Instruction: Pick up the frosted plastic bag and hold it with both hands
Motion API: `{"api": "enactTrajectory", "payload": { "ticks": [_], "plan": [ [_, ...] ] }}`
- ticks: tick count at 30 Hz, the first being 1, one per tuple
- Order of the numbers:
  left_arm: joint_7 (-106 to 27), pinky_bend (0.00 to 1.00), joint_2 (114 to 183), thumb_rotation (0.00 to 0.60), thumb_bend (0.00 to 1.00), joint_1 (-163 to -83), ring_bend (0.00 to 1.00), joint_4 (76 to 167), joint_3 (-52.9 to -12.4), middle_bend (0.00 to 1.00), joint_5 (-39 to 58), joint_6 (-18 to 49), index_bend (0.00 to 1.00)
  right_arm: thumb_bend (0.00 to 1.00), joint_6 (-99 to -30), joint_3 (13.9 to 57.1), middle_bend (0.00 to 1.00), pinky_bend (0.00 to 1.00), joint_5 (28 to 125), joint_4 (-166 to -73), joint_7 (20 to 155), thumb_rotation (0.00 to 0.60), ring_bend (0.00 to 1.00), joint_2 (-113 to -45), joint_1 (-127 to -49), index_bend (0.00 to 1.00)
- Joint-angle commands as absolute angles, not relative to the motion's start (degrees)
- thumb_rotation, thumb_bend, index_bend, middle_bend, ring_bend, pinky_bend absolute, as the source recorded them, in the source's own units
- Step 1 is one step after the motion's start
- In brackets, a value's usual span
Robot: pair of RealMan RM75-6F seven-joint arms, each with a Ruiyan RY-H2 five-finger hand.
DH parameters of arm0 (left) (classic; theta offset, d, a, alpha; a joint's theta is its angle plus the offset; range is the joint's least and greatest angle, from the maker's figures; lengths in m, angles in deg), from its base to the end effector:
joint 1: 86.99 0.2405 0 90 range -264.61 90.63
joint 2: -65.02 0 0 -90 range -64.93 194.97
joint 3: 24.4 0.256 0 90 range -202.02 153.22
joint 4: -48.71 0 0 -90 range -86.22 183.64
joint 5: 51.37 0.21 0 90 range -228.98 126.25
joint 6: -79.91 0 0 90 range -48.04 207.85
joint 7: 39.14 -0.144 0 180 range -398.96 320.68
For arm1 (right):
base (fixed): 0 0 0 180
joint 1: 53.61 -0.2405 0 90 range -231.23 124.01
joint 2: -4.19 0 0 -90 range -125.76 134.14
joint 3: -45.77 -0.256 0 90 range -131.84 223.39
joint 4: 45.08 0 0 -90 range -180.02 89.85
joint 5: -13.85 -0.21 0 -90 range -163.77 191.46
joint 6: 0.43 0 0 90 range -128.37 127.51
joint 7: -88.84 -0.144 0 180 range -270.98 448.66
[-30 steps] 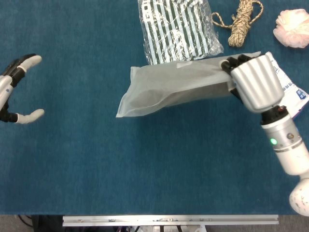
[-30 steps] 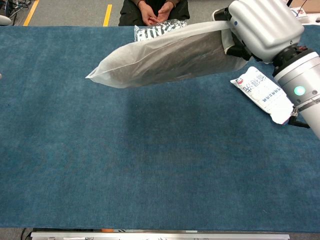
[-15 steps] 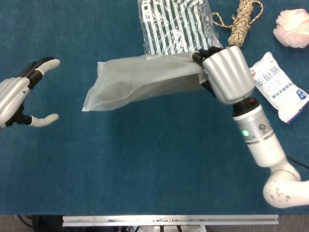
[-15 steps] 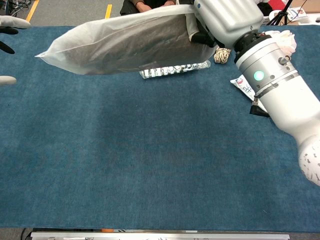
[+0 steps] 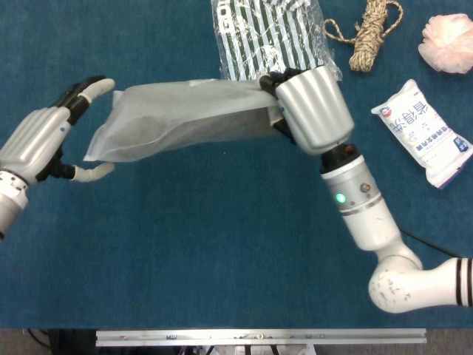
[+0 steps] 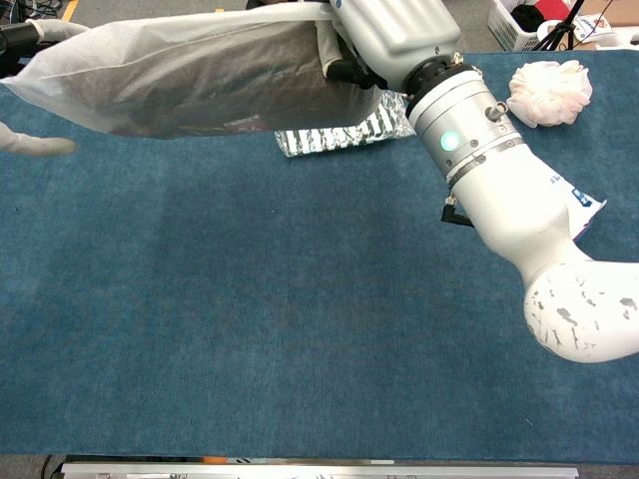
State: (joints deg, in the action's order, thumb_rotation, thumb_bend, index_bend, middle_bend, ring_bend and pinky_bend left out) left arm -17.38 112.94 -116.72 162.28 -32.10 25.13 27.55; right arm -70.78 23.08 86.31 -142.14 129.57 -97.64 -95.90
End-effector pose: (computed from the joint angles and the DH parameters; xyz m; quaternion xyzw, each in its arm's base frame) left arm -0.1856 0.2763 0.1509 -0.6375 -0.5598 -0.4158 0.3276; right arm -0.0146 -0.3109 -0.0011 0.6669 -0.2771 0.5388 0.4338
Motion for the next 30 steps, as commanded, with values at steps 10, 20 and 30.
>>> {"api": "enactTrajectory", "payload": {
  "ticks": [10, 20, 30],
  "plan": [
    [-14.1, 0.19, 113.2, 0.6, 0.22, -119.2, 0.0, 164.0, -33.6, 0.0, 22.1, 31.9, 0.0, 0.81, -72.3, 22.2, 0.77, 1.0, 84.4, -139.7, 130.0, 0.6, 0.77, -102.5, -99.9, 0.84],
    [-12.0, 0.23, 113.6, 0.6, 0.22, -120.2, 0.0, 164.0, -34.2, 0.0, 22.2, 33.5, 0.01, 0.81, -73.3, 22.0, 0.77, 1.0, 84.1, -137.3, 129.2, 0.6, 0.78, -105.4, -102.0, 0.85],
    [-13.1, 0.67, 115.3, 0.6, 0.23, -120.3, 0.47, 162.5, -34.6, 0.47, 18.9, 32.8, 0.5, 0.81, -74.0, 23.1, 0.77, 1.0, 84.4, -137.5, 128.4, 0.6, 0.78, -105.1, -102.1, 0.85]
  ]
}}
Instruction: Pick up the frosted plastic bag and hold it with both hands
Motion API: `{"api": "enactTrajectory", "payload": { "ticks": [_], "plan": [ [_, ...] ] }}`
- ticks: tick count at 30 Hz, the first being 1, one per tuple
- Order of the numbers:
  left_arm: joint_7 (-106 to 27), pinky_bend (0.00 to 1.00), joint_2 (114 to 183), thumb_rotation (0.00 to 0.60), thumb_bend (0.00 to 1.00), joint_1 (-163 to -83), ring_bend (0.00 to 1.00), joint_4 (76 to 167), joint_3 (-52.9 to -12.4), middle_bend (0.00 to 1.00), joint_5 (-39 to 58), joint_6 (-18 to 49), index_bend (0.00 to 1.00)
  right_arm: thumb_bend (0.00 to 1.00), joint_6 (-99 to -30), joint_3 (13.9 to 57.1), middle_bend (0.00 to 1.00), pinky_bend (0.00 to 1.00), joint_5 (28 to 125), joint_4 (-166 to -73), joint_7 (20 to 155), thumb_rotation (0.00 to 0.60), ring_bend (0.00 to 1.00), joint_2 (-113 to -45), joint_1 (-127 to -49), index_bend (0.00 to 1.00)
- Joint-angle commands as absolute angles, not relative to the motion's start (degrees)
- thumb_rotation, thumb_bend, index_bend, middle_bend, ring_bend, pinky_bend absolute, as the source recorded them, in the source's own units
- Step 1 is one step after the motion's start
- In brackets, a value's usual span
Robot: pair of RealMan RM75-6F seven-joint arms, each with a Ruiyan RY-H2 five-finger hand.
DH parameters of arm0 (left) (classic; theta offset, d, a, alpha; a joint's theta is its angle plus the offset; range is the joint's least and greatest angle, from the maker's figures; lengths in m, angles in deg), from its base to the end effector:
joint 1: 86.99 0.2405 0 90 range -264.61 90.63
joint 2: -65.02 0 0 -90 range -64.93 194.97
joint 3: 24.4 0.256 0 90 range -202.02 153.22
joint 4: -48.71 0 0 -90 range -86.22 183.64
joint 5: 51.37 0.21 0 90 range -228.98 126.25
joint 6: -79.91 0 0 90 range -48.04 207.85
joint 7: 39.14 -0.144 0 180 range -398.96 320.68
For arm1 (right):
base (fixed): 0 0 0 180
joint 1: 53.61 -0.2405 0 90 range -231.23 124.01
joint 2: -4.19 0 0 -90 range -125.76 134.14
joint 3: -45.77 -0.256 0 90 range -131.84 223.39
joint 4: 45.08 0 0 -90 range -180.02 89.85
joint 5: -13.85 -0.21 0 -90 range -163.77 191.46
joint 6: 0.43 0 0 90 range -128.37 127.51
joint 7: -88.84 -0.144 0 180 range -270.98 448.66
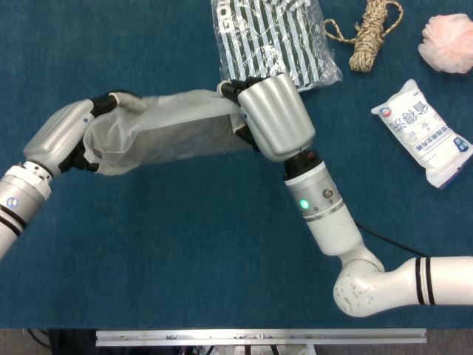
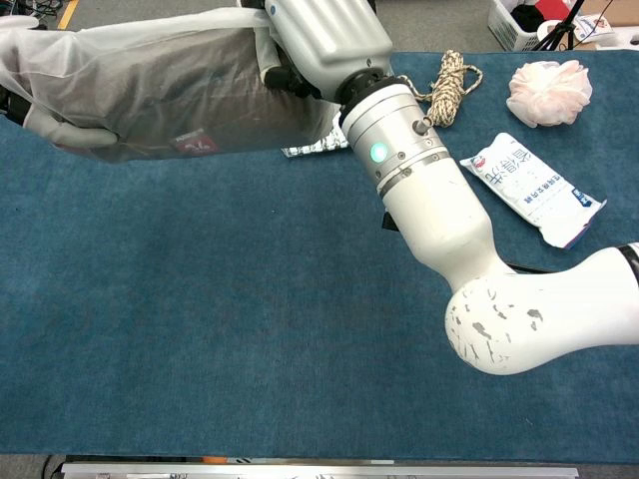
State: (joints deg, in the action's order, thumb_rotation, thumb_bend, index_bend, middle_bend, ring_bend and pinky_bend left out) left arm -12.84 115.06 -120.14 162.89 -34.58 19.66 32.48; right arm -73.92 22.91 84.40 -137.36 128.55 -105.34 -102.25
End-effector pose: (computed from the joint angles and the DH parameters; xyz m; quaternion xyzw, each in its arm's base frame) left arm -0.1676 0.2895 0.1356 -0.6049 -0.6128 -0.4241 0.2805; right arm 0.0221 -0.3049 -0.0288 0.6552 -0.2924 0.5654 0.4069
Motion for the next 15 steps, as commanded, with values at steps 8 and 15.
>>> {"api": "enactTrajectory", "payload": {
  "ticks": [8, 15],
  "plan": [
    [-10.9, 0.88, 115.0, 0.6, 0.29, -120.1, 0.7, 160.6, -34.7, 0.75, 17.8, 34.4, 0.69, 0.79, -74.0, 24.7, 0.72, 0.98, 84.5, -138.9, 127.6, 0.6, 0.75, -103.2, -101.1, 0.82],
    [-7.4, 0.91, 115.0, 0.6, 0.32, -119.3, 0.73, 158.2, -34.7, 0.8, 20.6, 34.6, 0.75, 0.76, -73.7, 25.8, 0.59, 0.82, 84.3, -141.4, 126.8, 0.6, 0.6, -100.9, -100.1, 0.58]
  ]
}}
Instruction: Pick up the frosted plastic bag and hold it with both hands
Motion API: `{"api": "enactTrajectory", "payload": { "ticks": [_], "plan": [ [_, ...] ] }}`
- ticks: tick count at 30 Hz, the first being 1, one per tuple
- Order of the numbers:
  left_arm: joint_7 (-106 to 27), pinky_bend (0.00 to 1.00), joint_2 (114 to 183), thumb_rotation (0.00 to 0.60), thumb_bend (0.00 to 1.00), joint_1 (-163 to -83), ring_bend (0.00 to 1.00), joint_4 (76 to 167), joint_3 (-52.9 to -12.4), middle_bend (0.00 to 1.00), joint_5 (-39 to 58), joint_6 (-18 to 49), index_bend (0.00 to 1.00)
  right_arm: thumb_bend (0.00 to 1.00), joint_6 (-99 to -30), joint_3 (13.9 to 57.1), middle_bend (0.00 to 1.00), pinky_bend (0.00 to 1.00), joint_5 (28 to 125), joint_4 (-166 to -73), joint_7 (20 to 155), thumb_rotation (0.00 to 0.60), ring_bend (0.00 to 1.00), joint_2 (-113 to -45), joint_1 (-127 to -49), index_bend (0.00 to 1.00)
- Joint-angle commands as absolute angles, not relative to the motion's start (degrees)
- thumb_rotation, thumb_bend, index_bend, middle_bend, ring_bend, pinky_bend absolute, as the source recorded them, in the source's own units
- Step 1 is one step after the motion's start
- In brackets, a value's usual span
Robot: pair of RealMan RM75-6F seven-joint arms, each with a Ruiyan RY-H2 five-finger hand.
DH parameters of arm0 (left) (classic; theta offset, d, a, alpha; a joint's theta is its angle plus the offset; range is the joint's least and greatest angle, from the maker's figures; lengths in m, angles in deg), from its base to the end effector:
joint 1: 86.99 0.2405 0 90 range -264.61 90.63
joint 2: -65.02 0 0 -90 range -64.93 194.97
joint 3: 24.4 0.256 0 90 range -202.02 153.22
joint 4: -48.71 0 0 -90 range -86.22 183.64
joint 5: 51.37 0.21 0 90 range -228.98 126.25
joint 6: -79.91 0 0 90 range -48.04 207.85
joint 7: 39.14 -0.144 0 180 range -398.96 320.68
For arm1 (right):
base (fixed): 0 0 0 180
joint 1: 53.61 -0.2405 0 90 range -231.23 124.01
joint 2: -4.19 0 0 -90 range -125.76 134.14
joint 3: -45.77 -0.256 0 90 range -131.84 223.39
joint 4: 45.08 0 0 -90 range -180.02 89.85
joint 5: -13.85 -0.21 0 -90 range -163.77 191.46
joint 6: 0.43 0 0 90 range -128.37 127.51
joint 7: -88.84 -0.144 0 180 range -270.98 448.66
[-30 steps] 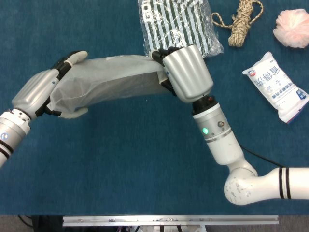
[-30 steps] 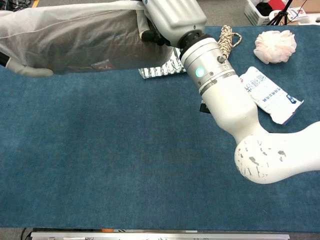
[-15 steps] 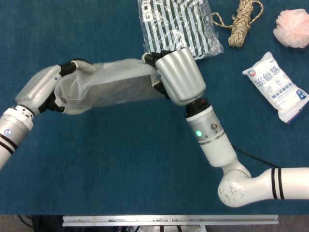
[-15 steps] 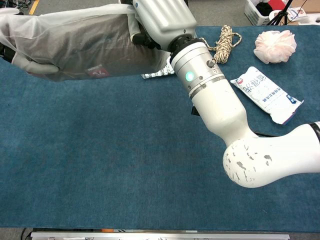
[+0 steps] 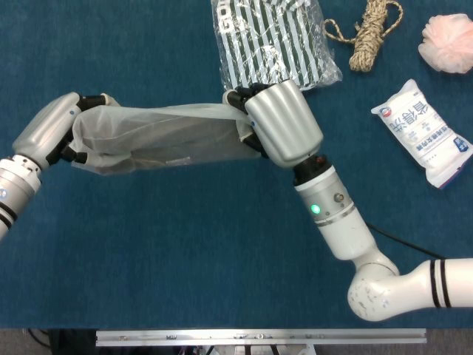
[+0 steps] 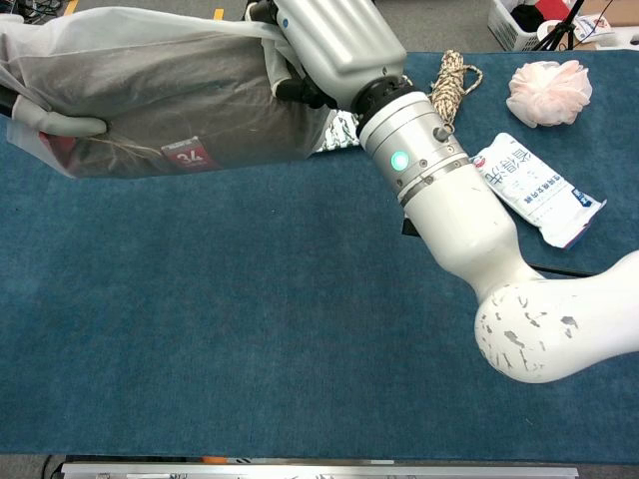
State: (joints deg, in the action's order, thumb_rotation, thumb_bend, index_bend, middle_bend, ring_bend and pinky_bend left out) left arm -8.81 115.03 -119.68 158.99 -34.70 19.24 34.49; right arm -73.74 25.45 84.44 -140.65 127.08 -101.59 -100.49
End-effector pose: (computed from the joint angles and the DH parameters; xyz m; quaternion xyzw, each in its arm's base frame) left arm -0.1876 0.2980 0.1407 -0.5838 -0.6318 -0.4161 0.2948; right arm 0.0072 -0.3001 -0.0212 0.6657 -0.2968 0.5571 0.3979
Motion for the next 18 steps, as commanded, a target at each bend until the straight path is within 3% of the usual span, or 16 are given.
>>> {"api": "enactTrajectory", "payload": {
  "ticks": [1, 6, 9, 14, 18],
  "plan": [
    [-6.2, 0.91, 114.9, 0.6, 0.32, -119.0, 0.73, 157.7, -34.7, 0.81, 21.3, 34.5, 0.75, 0.75, -73.5, 26.0, 0.57, 0.79, 84.1, -142.2, 126.7, 0.6, 0.58, -100.3, -99.8, 0.54],
    [-0.7, 0.92, 114.4, 0.6, 0.33, -117.9, 0.75, 156.0, -34.8, 0.83, 25.3, 33.2, 0.77, 0.58, -72.8, 26.6, 0.36, 0.5, 81.7, -146.5, 128.9, 0.6, 0.33, -96.8, -98.7, 0.22],
    [2.4, 0.92, 113.9, 0.6, 0.33, -117.1, 0.75, 155.2, -34.8, 0.84, 27.1, 31.9, 0.78, 0.36, -72.7, 26.7, 0.22, 0.35, 80.3, -149.9, 129.9, 0.6, 0.18, -94.1, -98.0, 0.04],
    [7.1, 0.92, 113.0, 0.6, 0.34, -116.5, 0.75, 154.0, -34.7, 0.84, 28.9, 31.0, 0.78, 0.11, -73.0, 27.2, 0.14, 0.28, 79.8, -155.7, 130.3, 0.6, 0.1, -88.6, -96.3, 0.0],
    [10.0, 0.92, 112.3, 0.6, 0.34, -116.2, 0.75, 153.3, -34.6, 0.84, 29.6, 30.4, 0.78, 0.05, -73.6, 28.7, 0.13, 0.27, 80.6, -159.6, 130.4, 0.6, 0.1, -83.8, -94.5, 0.0]
  ]
}}
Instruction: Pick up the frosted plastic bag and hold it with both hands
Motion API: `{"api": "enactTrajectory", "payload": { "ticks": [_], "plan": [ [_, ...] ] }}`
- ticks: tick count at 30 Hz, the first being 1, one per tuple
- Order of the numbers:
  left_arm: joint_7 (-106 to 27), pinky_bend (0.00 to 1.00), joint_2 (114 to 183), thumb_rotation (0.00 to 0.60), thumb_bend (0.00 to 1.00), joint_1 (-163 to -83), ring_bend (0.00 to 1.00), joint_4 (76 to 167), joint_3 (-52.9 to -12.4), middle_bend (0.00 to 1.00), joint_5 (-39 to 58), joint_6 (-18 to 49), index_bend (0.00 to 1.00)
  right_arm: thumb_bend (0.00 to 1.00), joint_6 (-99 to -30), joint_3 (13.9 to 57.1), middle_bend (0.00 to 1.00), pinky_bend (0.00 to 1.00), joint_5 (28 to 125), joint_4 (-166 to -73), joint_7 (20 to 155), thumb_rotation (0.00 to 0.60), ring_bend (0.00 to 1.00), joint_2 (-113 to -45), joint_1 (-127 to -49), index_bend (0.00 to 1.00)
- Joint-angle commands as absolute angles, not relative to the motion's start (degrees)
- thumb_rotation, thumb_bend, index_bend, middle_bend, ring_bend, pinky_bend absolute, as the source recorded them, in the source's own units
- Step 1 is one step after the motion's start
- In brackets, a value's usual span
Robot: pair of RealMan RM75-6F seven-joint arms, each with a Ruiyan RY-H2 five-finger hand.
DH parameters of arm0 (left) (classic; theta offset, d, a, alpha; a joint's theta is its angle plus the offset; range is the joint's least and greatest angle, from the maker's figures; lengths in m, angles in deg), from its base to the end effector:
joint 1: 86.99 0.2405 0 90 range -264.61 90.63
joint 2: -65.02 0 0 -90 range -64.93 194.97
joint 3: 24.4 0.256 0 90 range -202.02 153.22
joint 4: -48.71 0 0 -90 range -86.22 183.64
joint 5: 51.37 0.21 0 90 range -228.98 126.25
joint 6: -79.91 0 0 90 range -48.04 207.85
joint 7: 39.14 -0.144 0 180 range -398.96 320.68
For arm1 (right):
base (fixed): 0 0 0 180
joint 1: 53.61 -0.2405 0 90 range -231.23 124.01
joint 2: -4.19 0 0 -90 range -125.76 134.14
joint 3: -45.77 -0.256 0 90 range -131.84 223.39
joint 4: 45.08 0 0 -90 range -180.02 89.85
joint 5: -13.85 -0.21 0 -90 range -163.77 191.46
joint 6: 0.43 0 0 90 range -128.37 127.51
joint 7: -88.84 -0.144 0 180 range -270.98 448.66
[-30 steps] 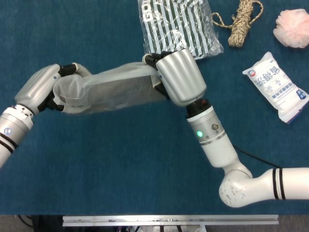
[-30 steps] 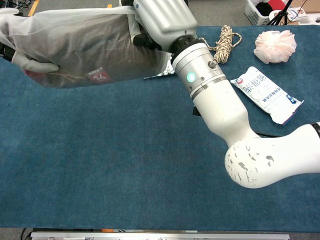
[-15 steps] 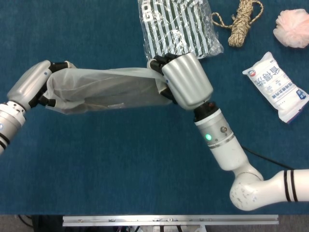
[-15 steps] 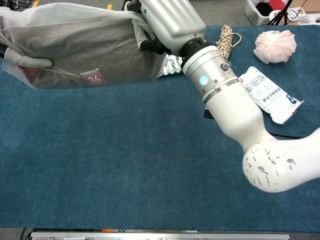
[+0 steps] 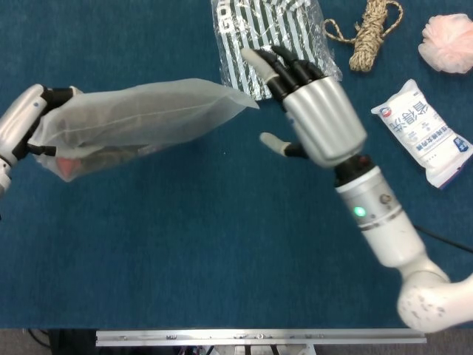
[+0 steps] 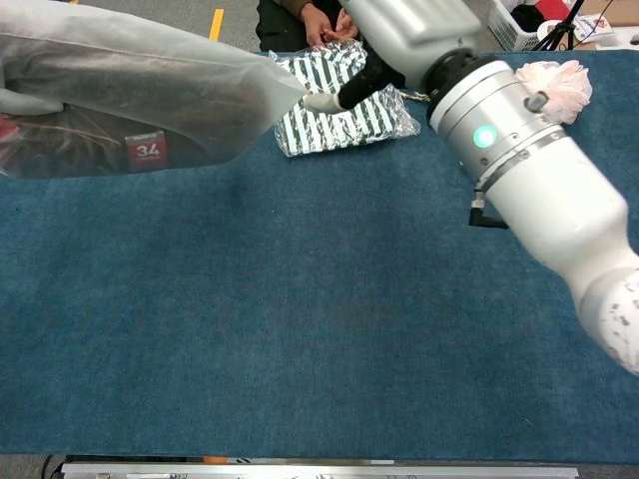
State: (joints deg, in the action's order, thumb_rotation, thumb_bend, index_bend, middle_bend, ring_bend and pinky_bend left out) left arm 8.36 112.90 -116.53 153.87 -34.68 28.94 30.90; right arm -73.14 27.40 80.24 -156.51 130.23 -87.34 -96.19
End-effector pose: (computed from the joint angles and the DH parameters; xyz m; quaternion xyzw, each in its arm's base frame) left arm -0.2073 0.2999 0.1669 -0.5411 -0.6461 -0.4629 0.2746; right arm -0.0188 -0.2890 0.0321 0.6846 -0.3072 0.5245 0.4024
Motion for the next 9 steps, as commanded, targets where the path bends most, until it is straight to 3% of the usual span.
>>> {"api": "enactTrajectory", "payload": {
  "ticks": [1, 9],
  "plan": [
    [10.5, 0.92, 112.1, 0.6, 0.34, -116.1, 0.75, 153.2, -34.6, 0.84, 29.8, 30.2, 0.78, 0.05, -73.7, 29.2, 0.13, 0.27, 80.9, -160.5, 130.1, 0.6, 0.1, -82.7, -94.0, 0.0],
    [13.9, 0.92, 111.3, 0.6, 0.34, -115.6, 0.75, 153.0, -34.1, 0.84, 31.6, 28.5, 0.78, 0.05, -76.0, 33.4, 0.13, 0.27, 86.3, -163.4, 127.9, 0.6, 0.09, -76.3, -89.9, 0.0]
  ]
}}
